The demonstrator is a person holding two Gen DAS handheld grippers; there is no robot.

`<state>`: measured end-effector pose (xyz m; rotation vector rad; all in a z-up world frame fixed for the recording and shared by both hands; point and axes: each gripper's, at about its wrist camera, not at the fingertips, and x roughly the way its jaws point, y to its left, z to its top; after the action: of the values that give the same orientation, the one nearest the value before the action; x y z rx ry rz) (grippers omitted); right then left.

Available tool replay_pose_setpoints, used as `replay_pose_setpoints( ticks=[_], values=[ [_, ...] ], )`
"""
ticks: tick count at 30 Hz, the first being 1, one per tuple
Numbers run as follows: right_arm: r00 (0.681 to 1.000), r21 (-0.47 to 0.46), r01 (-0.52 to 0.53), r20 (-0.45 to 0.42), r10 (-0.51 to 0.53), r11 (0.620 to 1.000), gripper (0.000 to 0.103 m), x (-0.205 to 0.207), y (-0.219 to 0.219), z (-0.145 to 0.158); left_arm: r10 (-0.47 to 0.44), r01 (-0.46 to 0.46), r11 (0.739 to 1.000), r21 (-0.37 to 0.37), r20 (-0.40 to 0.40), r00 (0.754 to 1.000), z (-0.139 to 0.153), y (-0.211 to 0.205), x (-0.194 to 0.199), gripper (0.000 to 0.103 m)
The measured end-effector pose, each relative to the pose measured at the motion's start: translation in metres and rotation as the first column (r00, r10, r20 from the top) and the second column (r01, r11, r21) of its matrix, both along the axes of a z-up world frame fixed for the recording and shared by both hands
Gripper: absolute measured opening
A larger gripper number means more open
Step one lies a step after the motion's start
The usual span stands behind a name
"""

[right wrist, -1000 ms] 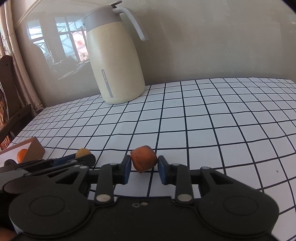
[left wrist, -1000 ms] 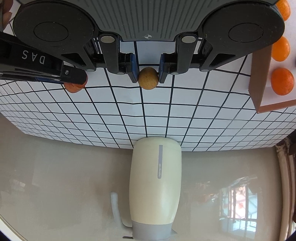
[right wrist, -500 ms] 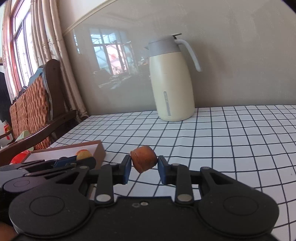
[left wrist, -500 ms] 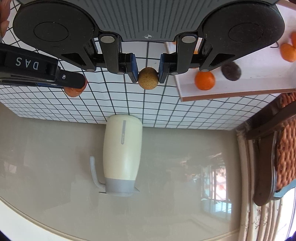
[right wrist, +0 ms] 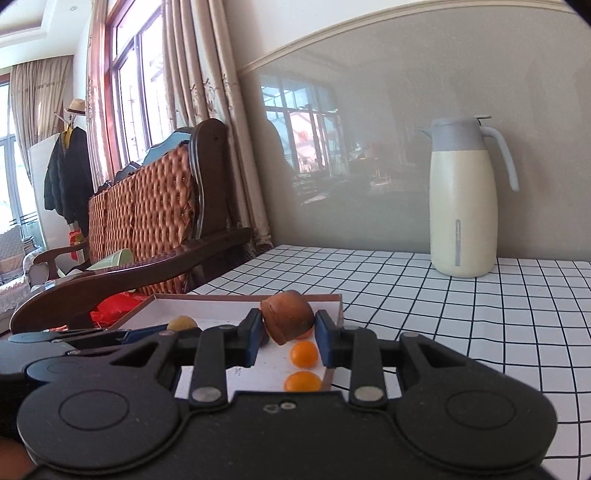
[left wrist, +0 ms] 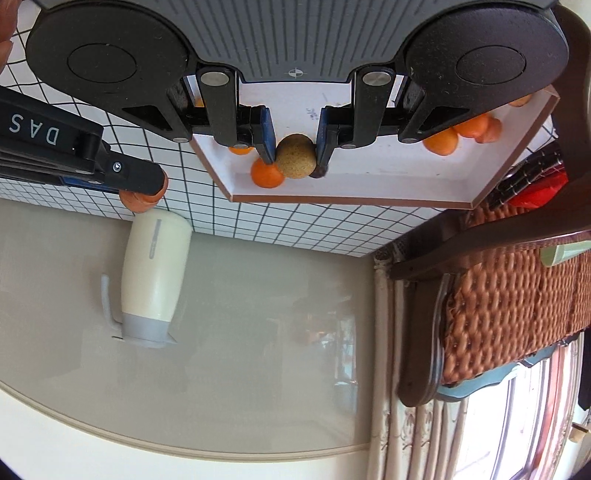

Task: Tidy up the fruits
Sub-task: 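Carry the kiwi with the left gripper while the right carries the reddish fruit to the tray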

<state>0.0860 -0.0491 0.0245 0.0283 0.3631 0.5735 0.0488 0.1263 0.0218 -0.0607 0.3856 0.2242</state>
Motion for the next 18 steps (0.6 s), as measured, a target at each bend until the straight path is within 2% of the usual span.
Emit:
replay_pose_setpoints(
  ticks=[7, 12, 18],
  values=[
    [0.997, -0.005, -0.011, 0.073, 0.012, 1.000, 0.022, -0.009, 0.019, 0.003, 0.078, -0.079, 0.997, 0.009, 0.051, 0.996, 0.006, 0.032, -0.014, 0.024],
    [0.996, 0.012, -0.006, 0.089, 0.005, 1.000, 0.022, -0.008, 0.028, 0.002, 0.124, -0.126, 0.991, 0.033, 0.075, 0.989, 0.006, 0.048, -0.023, 0.024],
    [0.996, 0.013, -0.002, 0.090, 0.000, 1.000, 0.022, -0.004, 0.038, -0.002, 0.166, -0.169, 0.986, 0.019, 0.083, 0.983, 0.007, 0.070, -0.022, 0.024]
  ],
)
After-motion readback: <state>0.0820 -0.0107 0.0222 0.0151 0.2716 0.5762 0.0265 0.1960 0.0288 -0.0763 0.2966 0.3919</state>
